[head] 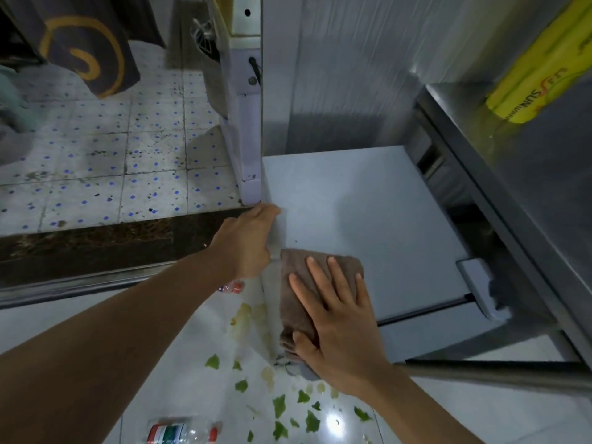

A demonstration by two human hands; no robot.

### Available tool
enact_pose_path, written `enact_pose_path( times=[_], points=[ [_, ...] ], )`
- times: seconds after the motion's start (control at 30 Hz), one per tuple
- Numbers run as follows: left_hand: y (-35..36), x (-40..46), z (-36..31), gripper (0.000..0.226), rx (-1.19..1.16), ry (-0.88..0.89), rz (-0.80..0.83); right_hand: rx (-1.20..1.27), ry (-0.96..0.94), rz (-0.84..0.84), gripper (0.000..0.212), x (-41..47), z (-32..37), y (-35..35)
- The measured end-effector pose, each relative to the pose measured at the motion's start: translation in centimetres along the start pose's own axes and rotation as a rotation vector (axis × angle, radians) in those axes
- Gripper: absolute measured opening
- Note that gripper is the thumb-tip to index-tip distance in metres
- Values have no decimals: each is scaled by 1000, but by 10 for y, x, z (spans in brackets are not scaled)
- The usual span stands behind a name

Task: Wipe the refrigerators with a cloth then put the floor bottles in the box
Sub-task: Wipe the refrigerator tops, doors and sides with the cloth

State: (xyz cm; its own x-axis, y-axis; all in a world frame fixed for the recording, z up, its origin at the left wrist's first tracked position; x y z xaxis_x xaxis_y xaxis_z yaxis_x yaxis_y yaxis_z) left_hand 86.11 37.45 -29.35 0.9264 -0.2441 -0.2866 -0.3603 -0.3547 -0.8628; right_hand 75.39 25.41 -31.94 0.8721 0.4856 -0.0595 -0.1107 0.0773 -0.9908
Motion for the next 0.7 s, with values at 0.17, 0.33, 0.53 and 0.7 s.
enact_pose_path(
  times=[0.17, 0.33, 0.53, 0.7],
  points=[
    [7, 6, -9, 69, 31, 51, -18, 1, 63, 11, 73, 33, -41, -2],
    [7, 4, -9, 66, 83, 25, -87, -33, 162, 16, 74, 92, -108, -7],
    [21, 4, -9, 82, 156, -65, 33, -62, 428, 24, 66, 80, -188, -11],
    [26, 3, -11, 90, 234, -95, 59, -53, 282, -4, 64, 61, -117, -7]
  ],
)
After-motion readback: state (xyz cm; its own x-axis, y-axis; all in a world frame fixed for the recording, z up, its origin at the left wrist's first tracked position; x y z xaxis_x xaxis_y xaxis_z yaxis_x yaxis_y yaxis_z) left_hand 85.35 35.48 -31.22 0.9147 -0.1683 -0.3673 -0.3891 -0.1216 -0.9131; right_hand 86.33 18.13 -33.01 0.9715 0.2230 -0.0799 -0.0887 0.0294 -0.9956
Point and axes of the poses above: each hand's wrist, its own x-axis towards the middle knuckle, its own y-axis out of the palm, z = x × y, the point moved 9 cm from there along x, towards the middle knuckle, and after that the axes turned 5 degrees about -y, right-handed, at the moved point
